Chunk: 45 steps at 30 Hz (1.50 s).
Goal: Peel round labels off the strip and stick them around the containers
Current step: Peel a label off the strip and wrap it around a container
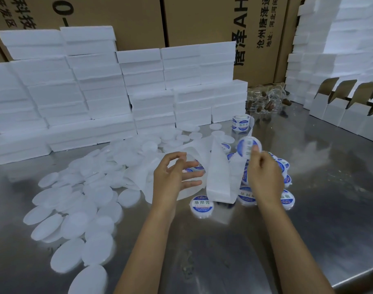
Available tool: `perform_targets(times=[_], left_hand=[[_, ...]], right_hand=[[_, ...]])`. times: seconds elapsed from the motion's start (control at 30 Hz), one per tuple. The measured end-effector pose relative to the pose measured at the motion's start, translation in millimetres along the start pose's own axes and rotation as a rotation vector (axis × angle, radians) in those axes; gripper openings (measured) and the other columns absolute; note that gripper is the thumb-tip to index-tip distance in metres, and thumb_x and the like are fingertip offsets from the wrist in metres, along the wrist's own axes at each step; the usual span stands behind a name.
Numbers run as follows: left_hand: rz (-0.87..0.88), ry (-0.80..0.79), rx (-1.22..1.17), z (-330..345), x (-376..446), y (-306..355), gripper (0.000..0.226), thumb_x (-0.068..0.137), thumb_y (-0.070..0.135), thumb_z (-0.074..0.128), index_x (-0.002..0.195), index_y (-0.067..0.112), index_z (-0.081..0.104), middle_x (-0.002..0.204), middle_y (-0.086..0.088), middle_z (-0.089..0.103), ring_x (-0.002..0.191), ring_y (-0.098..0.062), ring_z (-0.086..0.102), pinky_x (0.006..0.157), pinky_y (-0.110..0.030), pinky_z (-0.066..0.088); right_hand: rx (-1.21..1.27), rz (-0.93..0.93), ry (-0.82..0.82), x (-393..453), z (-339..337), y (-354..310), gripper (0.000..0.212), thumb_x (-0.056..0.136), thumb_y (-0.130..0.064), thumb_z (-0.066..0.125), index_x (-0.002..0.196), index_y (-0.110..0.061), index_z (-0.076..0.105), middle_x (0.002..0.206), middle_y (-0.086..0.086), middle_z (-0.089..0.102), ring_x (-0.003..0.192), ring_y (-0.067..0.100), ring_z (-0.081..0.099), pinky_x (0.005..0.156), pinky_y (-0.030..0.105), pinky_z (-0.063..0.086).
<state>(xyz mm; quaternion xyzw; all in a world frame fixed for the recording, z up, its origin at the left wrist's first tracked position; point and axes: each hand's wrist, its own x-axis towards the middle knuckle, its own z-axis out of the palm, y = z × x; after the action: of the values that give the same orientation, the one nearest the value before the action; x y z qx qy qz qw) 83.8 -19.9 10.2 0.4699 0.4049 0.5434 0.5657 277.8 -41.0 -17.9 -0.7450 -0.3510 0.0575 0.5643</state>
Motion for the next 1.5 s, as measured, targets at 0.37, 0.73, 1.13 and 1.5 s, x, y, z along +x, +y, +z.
perform_targets(times=[0.37, 0.73, 1.13, 1.5], left_hand=[[0.037, 0.118, 0.250, -19.6, 5.1, 6.1, 0.014, 0.098, 0.006, 0.051, 0.099, 0.013, 0.064, 0.071, -0.011, 0.070, 0.051, -0.021, 0.061, 0.044, -0.028, 0.052], [-0.110, 0.221, 1.498, -132.0, 10.0, 14.4, 0.035, 0.097, 0.036, 0.060, 0.119, 0.010, 0.067, 0.127, -0.012, 0.060, 0.127, -0.031, 0.042, 0.099, -0.036, 0.038], [-0.142, 0.015, 1.364, -135.4, 10.7, 20.5, 0.041, 0.082, 0.038, 0.078, 0.113, 0.021, 0.056, 0.115, -0.006, 0.054, 0.116, -0.026, 0.043, 0.086, -0.031, 0.038], [0.113, -0.010, 0.767, -89.4, -12.7, 53.2, 0.013, 0.092, 0.032, 0.070, 0.096, 0.020, 0.068, 0.084, 0.007, 0.071, 0.063, -0.008, 0.061, 0.059, -0.020, 0.046]], right_hand=[[-0.359, 0.134, 0.119, 13.9, -9.1, 25.1, 0.054, 0.096, -0.055, 0.045, 0.073, -0.009, 0.063, 0.078, 0.010, 0.057, 0.072, 0.031, 0.049, 0.069, 0.035, 0.039], [-0.266, -0.170, 0.083, -11.1, 11.8, 5.8, 0.038, 0.097, -0.032, 0.046, 0.065, -0.011, 0.048, 0.055, 0.002, 0.049, 0.056, 0.027, 0.048, 0.059, 0.034, 0.036], [-0.128, -0.198, -0.117, -18.2, 10.6, -1.1, 0.041, 0.098, -0.040, 0.048, 0.065, -0.016, 0.057, 0.064, -0.004, 0.058, 0.067, 0.020, 0.053, 0.057, 0.030, 0.034], [-0.281, -0.436, -0.680, -23.4, -17.6, 15.8, 0.041, 0.081, -0.004, 0.058, 0.101, -0.038, 0.066, 0.130, -0.018, 0.054, 0.129, 0.010, 0.037, 0.113, 0.042, 0.023]])
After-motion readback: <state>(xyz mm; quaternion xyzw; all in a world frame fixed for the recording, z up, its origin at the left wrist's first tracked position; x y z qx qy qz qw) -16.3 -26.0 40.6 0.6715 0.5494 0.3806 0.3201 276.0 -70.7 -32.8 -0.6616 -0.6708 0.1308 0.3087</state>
